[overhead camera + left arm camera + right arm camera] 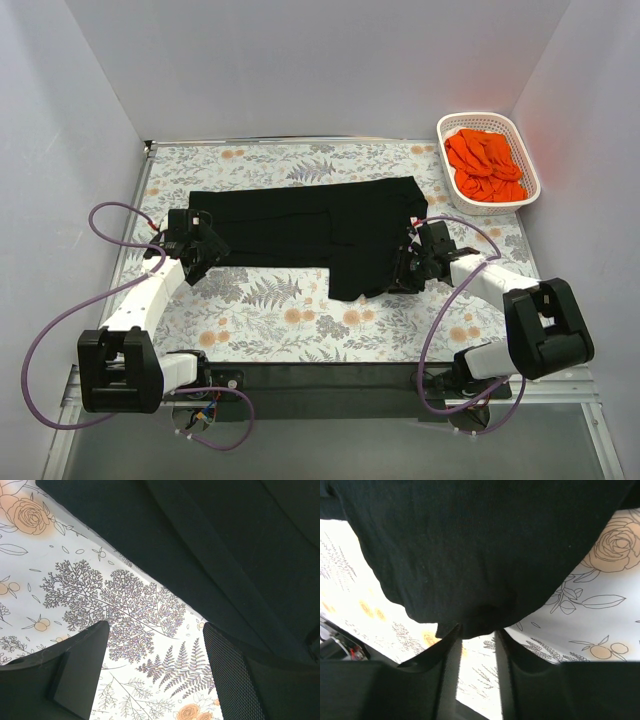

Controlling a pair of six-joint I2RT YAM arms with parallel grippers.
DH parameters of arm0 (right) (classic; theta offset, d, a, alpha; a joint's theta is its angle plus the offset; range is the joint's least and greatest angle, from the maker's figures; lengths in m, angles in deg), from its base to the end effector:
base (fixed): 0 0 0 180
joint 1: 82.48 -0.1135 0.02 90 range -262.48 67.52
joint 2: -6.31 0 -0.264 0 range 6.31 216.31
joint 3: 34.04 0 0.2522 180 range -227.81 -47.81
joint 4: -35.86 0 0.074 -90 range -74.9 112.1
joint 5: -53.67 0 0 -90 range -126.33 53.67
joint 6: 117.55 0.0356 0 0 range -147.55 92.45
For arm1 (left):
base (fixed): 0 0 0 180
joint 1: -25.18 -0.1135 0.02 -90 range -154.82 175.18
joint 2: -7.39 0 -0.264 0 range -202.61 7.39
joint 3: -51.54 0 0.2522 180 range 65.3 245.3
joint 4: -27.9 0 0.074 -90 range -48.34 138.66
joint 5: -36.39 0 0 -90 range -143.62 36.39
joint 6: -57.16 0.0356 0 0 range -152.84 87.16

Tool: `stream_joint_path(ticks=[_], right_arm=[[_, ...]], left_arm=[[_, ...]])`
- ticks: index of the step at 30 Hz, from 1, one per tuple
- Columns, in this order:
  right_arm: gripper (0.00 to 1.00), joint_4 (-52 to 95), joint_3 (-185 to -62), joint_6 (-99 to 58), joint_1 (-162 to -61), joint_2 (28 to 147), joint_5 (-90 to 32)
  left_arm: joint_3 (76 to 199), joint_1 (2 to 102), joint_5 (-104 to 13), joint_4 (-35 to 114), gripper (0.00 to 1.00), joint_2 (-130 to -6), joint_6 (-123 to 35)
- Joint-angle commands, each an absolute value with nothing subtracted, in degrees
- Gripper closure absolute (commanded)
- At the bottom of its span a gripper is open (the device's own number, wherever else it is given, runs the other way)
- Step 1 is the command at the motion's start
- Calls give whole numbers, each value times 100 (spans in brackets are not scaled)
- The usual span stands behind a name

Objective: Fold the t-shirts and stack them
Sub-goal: Fold the tshirt

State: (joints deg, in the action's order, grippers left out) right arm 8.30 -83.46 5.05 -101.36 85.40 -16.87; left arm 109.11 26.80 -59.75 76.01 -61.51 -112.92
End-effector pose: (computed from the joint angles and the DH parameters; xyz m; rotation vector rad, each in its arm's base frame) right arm 0.2302 0.0913 0.1574 0.1854 2.6689 0.7539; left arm 0.2279 -0.0026 0.2161 -1.7036 2.0252 -0.3655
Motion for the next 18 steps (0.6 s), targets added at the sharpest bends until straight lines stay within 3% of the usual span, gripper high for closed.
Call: stream_joint_path(ticks=[1, 3, 10, 18], right_arm=[[68, 1050, -8296, 603, -10164, 8585, -1647], [72, 1059, -8305, 594, -10164, 8638, -1647], [99, 1032, -8498, 620, -10156, 8743, -1585], [99, 839, -9506, 585, -10147, 8840, -1541]], left_arm=[[10969, 2702, -5924, 7532, 30, -6108, -11212], [10969, 2702, -5924, 7523, 30, -6116, -11212], [10986, 2702, -5863, 7462, 30, -6169, -11239], [11074, 2702, -5836, 7436, 30, -6257, -11195]])
